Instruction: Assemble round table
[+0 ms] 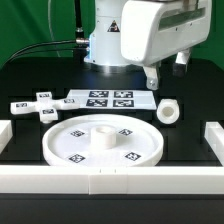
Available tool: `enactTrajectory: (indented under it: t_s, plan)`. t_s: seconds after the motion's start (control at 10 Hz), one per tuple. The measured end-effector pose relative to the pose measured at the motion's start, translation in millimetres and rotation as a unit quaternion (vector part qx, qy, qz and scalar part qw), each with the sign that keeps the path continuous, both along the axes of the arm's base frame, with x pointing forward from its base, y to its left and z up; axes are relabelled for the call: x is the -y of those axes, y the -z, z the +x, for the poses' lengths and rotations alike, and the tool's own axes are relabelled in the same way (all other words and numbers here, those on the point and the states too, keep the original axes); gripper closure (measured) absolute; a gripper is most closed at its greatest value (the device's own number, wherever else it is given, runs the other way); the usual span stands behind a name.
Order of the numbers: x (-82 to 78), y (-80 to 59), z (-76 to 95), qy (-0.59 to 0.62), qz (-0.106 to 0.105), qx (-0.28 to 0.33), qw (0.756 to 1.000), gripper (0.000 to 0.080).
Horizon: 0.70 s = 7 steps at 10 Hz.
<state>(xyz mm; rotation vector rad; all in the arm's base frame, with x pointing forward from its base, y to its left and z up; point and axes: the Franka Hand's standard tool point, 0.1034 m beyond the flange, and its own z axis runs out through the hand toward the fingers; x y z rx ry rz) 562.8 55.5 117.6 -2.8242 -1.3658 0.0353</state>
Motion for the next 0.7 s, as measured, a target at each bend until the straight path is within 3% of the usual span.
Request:
enactTrajectory:
  t_s: [0.5,0.7]
  plan:
    - [3.4,1.9,-0.4,-0.016,0.0,0.001,1.0,0.015]
    - [41.1,20.9,-8.0,-0.08,0.001,0.005,0.997,0.015]
